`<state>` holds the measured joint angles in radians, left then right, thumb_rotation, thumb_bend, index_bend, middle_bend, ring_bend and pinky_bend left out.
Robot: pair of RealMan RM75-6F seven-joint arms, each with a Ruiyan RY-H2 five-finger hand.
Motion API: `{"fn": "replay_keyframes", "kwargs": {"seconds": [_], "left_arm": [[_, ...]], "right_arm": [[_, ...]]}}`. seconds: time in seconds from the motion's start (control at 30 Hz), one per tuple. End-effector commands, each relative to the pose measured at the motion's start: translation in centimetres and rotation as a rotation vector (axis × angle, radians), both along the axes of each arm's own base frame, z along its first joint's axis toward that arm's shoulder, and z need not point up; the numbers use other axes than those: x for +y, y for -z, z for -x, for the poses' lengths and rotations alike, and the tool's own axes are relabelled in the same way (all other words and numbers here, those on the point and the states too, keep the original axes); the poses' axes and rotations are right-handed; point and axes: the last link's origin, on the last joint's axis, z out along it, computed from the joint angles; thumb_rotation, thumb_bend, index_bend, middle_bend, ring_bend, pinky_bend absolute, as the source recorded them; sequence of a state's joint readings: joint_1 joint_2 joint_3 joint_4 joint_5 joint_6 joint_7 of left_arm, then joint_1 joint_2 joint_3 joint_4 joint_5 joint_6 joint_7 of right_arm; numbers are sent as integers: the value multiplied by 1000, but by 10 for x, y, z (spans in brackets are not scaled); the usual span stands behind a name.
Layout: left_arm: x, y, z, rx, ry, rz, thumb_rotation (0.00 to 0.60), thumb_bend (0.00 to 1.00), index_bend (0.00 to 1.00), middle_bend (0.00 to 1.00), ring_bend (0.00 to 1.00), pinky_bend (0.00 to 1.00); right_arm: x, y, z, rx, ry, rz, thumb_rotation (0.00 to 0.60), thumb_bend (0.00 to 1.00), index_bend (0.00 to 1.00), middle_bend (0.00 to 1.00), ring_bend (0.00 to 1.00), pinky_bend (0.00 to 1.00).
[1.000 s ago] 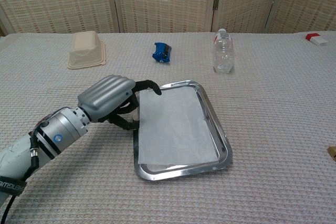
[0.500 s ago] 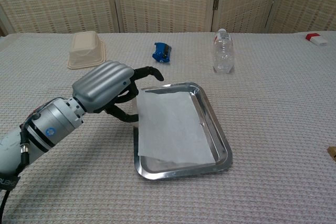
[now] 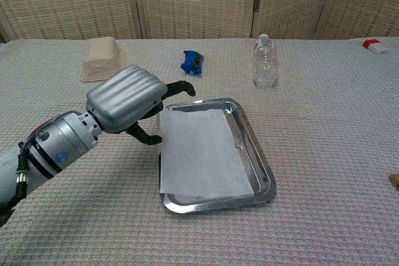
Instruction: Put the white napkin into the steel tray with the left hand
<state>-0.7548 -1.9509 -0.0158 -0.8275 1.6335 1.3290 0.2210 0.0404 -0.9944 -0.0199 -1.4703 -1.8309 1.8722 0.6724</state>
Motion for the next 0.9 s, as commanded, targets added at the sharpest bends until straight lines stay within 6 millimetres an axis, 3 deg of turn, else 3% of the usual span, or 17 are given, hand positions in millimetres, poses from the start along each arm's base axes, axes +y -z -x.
{"fn": "replay_keyframes", "kwargs": {"seconds": [0.03,0.4,0.47,0.53,0.63,0.9], "left_arm": [[3,-12,3,51,-6,-31,600,115,270,1000,1000,1000],[-10,-35,6,68,-7,-38,600,145,283,1000,1000,1000],[-18,-38,9,69,-13,-14,600,262,313,1000,1000,1000],[-26,-40,14,87,-12,12,600,526,361,1000,1000,1000],[-40,-44,22,126,-23,66,600,726,379,1000,1000,1000],[-65,-45,17,104,-6,204,600,840,382,1000,1000,1000]], "right_arm": [[0,0,0,1,-1,-3,600,397,0,0,0,0],[1,5,-2,12,-6,-12,600,397,0,0,0,0],[1,3,-2,9,-6,-7,600,398,0,0,0,0],[1,3,-2,7,-6,-6,600,397,0,0,0,0],[1,4,-2,8,-8,-13,600,397,0,0,0,0],[1,7,-3,12,-7,-17,600,398,0,0,0,0]]}}
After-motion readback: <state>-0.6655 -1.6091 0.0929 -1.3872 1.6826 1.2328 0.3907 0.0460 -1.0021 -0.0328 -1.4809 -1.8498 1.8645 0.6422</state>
